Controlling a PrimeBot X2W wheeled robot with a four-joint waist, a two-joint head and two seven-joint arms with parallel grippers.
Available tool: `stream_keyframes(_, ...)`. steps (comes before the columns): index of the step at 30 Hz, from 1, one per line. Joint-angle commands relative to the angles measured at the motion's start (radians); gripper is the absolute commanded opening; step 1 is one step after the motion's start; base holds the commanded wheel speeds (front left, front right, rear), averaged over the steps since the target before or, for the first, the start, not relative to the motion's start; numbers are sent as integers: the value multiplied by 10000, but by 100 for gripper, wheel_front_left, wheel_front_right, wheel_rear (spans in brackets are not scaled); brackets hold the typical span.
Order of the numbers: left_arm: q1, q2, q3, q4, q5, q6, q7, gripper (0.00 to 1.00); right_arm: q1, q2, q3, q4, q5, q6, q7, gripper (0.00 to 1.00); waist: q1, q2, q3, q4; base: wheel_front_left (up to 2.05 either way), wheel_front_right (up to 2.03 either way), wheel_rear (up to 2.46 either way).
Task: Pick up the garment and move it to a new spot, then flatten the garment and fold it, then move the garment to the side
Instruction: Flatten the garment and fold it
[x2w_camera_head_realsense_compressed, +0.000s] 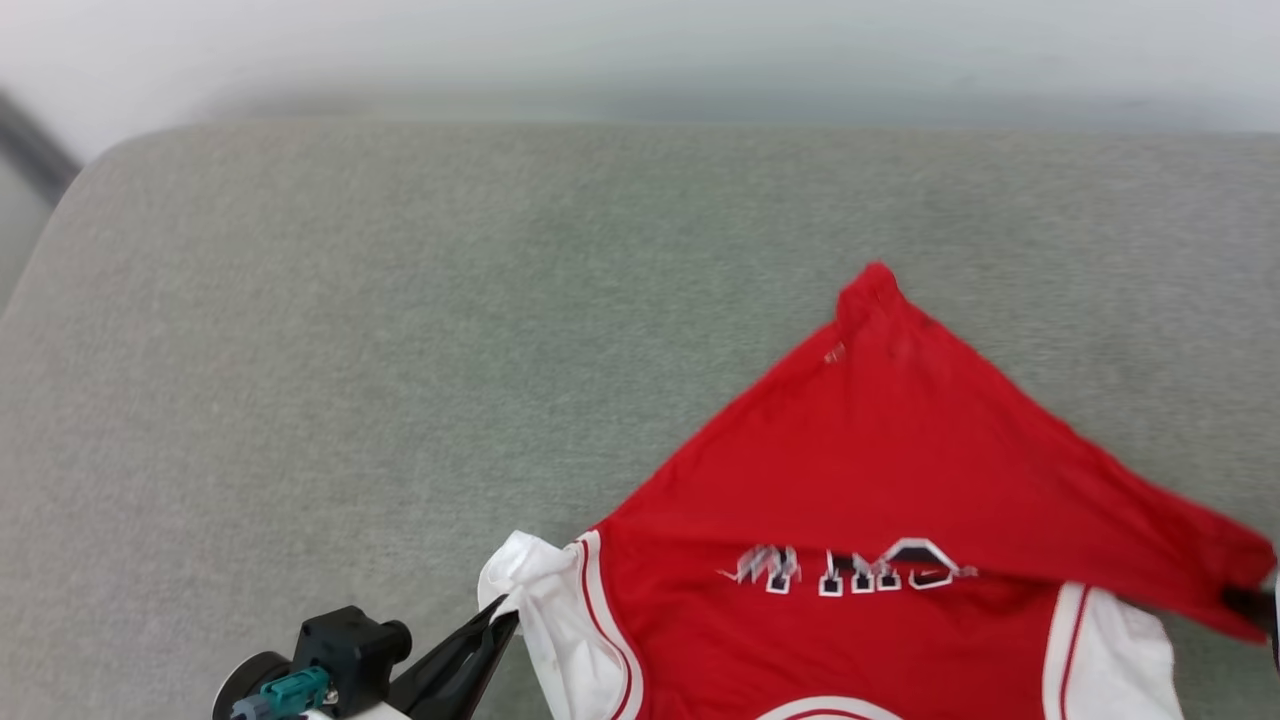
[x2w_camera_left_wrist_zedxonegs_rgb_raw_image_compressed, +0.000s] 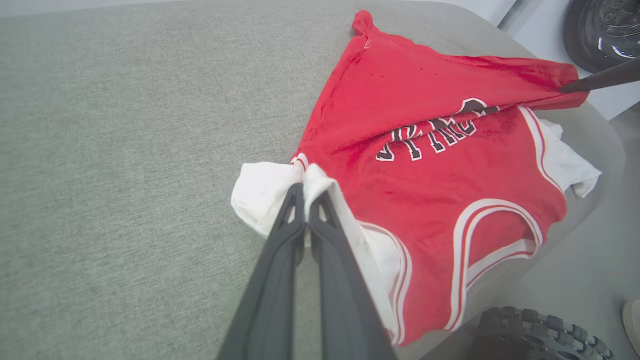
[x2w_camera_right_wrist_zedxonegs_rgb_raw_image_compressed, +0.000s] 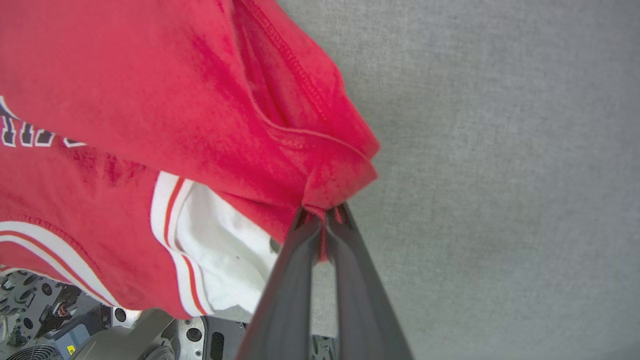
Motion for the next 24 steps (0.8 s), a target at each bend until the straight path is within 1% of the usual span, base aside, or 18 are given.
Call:
stream_keyframes(1,88,-21,30,27,-54,26,-90,0,433,109,-125,-175,0,-3,-89,0,1,0,-312,-321,0,0,0)
stream_keyframes(7,186,-102,29,198,-135,90,-239,0,1887,480,-421,-599,-157,-3,-447,0,1,0,-428,-536,0,0,0)
stream_keyframes(10,151,-149,-23,267,-128,75,-279,0,2271,558,-358,-446,-276,-3,-851,0,1,0,-452,-549,0,0,0)
stream_keyframes(15,27,-234,-96,358,-86,70,-314,0,2382,770,-197,-205,-125,-3,-1113,0,1,0,-437,-544,0,0,0)
stream_keyframes(16,12,-239,-113,360,-77,63,-302,0,2288,769,-147,-230,-64,-3,-1204,85,1,0,-424,-541,0,0,0)
stream_keyframes(17,-1,-235,-122,354,-70,59,-288,0,2172,797,-170,-222,14,-3,-1263,100,1,0,-409,-537,0,0,0)
stream_keyframes(20,-54,-186,-122,286,-54,65,-246,0,1867,517,-58,-484,196,-3,-1275,100,1,0,-340,-499,0,0,0)
stream_keyframes(24,-162,-133,-135,122,22,79,-216,0,1305,155,-48,-1217,583,-3,-1014,100,1,0,-94,-341,0,0,0)
